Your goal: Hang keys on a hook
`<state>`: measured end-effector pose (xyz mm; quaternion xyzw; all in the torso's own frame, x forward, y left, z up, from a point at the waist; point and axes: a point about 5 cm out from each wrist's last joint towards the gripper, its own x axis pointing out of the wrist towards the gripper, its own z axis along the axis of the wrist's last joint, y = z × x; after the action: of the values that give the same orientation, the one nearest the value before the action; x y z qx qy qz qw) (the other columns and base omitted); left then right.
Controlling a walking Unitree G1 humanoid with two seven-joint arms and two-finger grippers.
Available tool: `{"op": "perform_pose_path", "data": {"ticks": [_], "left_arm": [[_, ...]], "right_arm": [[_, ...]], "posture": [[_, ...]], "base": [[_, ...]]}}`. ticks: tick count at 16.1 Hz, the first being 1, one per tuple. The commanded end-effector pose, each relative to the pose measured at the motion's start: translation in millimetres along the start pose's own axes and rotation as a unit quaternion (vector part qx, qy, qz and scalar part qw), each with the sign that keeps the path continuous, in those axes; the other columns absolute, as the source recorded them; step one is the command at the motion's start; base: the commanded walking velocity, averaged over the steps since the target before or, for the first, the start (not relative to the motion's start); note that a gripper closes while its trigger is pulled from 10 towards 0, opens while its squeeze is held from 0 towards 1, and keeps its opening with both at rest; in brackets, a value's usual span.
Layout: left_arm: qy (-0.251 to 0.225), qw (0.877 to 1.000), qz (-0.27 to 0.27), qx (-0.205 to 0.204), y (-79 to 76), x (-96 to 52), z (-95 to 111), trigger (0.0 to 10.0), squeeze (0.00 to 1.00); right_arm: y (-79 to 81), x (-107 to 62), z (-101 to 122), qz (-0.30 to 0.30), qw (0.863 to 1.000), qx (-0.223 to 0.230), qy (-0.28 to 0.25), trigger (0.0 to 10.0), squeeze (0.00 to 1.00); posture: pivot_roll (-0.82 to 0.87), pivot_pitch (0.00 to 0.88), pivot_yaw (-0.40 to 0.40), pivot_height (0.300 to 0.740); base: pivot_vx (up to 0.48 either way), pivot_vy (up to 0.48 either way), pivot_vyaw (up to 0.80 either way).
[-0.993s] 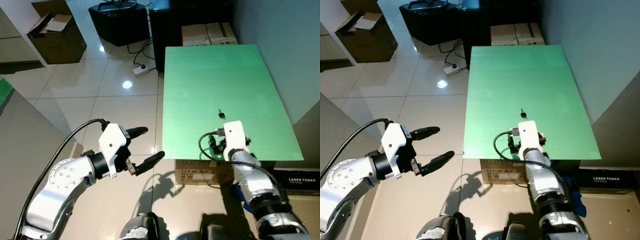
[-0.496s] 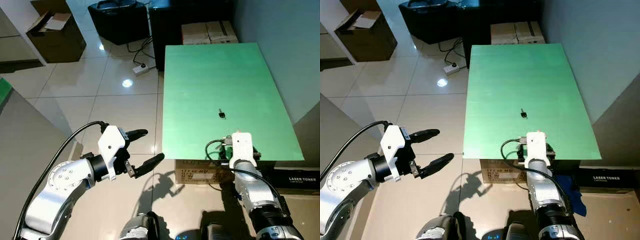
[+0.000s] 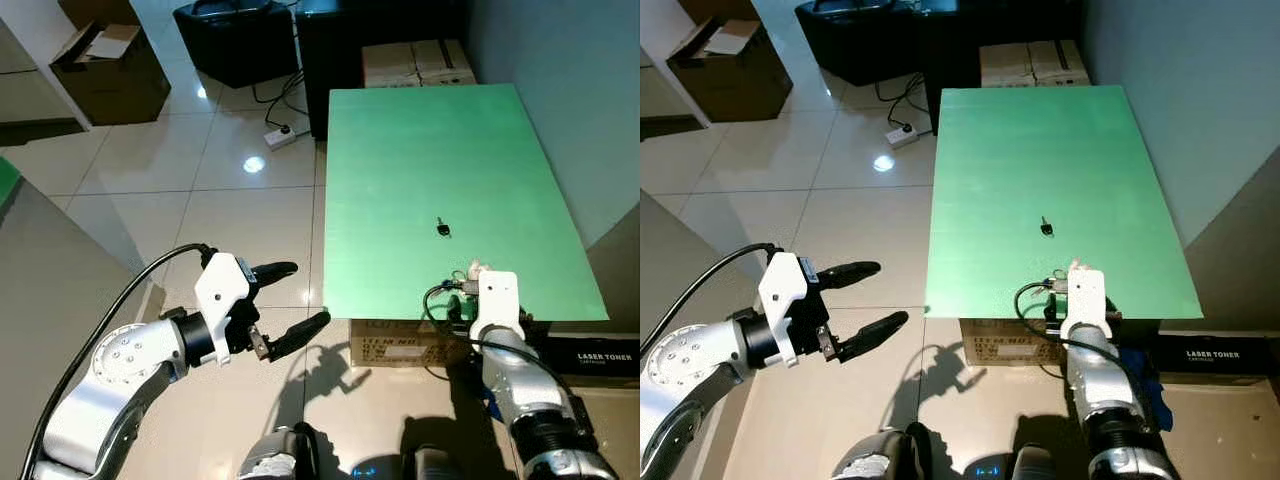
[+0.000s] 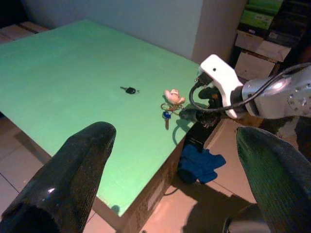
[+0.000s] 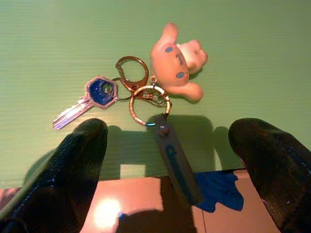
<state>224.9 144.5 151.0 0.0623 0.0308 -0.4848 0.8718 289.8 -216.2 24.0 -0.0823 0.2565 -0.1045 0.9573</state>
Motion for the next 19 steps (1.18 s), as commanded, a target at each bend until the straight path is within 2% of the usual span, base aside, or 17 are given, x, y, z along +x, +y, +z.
{"op": "perform_pose_path", "data": {"ticks": [1,9,10,11,12,13,14,19], "left_arm": [[0.0,1.0,0.0,0.004,-0.7,-4.6,3.4,10.0,0.0],[0.006,1.0,-0.003,0.009,2.9,-5.6,8.3,10.0,0.0],[0.006,1.0,-0.004,0.01,3.3,-5.6,8.8,10.0,0.0],[0.007,1.0,-0.004,0.011,3.8,-5.5,9.4,10.0,0.0],[0.007,1.0,-0.004,0.012,3.9,-5.6,9.7,10.0,0.0],[0.008,1.0,-0.004,0.012,3.8,-5.8,10.4,10.0,0.0],[0.009,1.0,-0.005,0.013,3.7,-5.6,11.1,10.0,0.0],[0.01,1.0,-0.004,0.015,3.4,-4.1,11.1,10.0,0.0]], "right_arm": [[1.1,1.0,-4.1,0.009,1.0,0.005,0.017,10.0,0.0],[-10.1,11.8,1.1,0.037,0.999,0.003,0.026,10.0,0.0],[-10.8,12.6,0.7,0.039,0.999,0.006,0.028,8.9,0.0],[-11.3,13.5,0.7,0.044,0.999,0.005,0.031,5.2,0.0],[-11.4,13.9,0.9,0.046,0.998,0.005,0.032,3.9,0.0],[-12.1,14.6,1.4,0.05,0.998,0.004,0.033,1.7,0.0],[-12.9,15.6,2.2,0.053,0.998,0.003,0.034,0.0,0.0],[-13.8,18.2,5.3,0.059,0.998,0.002,0.032,0.0,0.0]], "posture": [[0.04,0.184,0.134,0.74],[0.05,0.191,0.148,0.74],[0.06,0.192,0.149,0.74],[0.06,0.194,0.15,0.74],[0.06,0.194,0.152,0.74],[0.06,0.196,0.152,0.74],[0.06,0.196,0.151,0.74],[0.06,0.194,0.149,0.74]], "base": [[0.0,0.0,0.0],[0.0,0.0,0.0],[0.0,0.0,0.0],[0.0,0.0,0.0],[0.0,0.0,0.0],[0.0,0.0,0.0],[0.0,0.0,0.0],[0.0,0.0,0.0]]}}
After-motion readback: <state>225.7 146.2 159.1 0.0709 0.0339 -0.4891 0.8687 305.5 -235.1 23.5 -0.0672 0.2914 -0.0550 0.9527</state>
